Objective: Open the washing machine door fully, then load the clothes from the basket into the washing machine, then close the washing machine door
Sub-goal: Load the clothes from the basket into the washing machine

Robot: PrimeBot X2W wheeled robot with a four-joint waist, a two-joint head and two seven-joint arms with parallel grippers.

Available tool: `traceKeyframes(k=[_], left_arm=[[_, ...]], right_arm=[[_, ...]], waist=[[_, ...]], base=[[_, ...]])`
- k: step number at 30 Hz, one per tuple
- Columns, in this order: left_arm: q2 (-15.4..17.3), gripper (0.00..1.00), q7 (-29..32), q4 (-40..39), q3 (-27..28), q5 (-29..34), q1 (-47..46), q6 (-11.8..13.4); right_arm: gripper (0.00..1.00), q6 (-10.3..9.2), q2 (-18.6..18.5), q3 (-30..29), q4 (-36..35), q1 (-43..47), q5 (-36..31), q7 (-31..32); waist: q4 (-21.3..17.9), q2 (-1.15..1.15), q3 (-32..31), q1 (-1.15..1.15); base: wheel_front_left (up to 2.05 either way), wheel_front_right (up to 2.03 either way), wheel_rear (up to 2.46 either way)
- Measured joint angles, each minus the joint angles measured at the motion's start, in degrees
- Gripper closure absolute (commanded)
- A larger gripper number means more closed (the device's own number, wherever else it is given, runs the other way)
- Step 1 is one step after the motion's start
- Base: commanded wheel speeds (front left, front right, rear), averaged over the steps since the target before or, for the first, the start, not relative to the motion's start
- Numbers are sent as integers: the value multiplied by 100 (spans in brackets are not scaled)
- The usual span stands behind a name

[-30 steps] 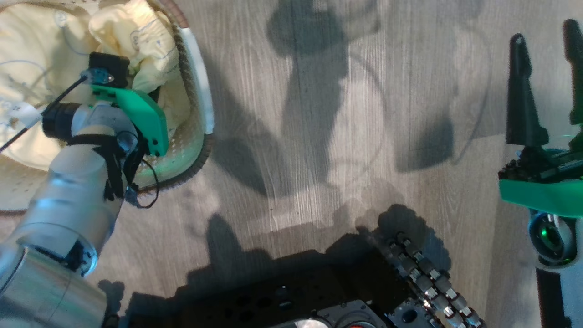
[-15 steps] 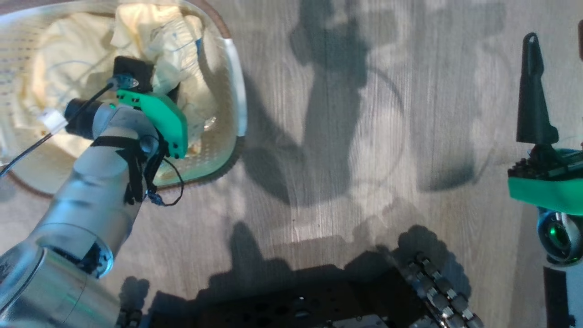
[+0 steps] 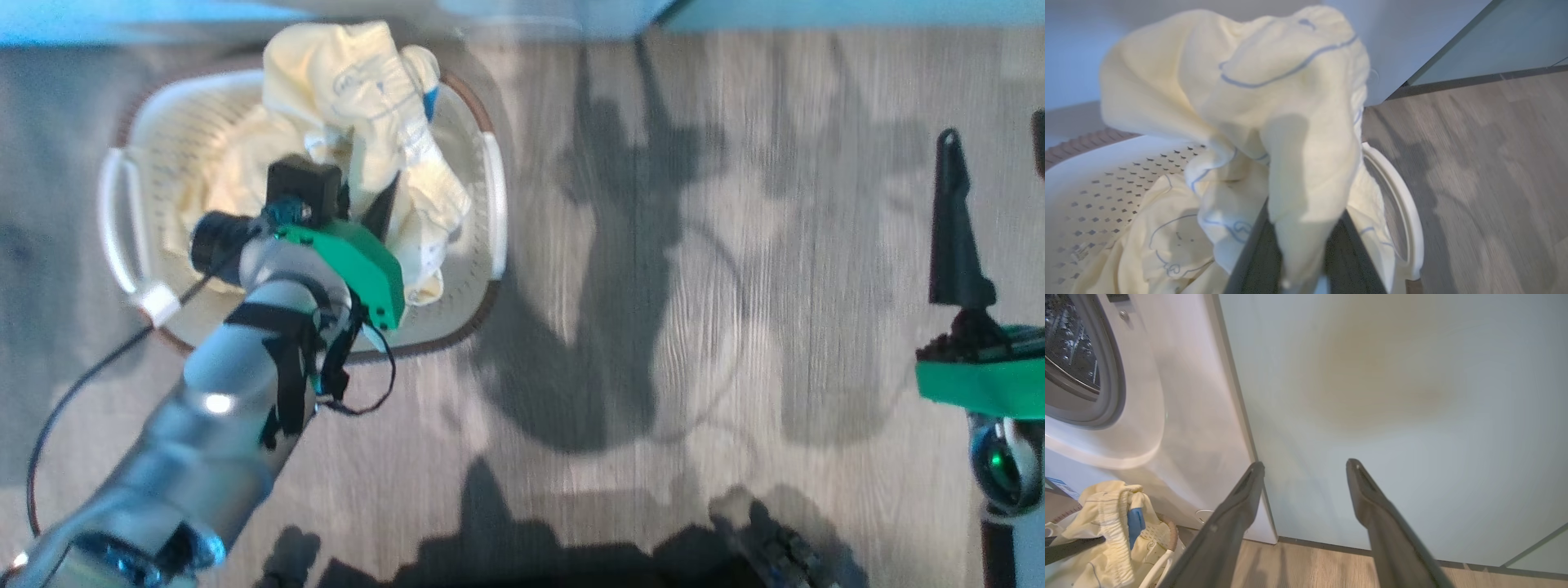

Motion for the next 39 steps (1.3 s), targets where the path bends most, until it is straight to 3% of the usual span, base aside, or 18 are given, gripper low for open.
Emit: traceKeyframes(k=[20, 39], left_arm=[[183, 100, -10, -2599, 1569, 884, 2746, 459], [530, 100, 57, -3871, 1997, 1046, 4505, 865]], right_arm=[[0, 0, 1, -154, 469, 1329, -130, 1], [0, 0, 8, 31, 658, 2213, -10, 1]], waist=[[469, 0, -2250, -1], [603, 0, -3811, -1]], base=[[0, 0, 0], [0, 0, 0]])
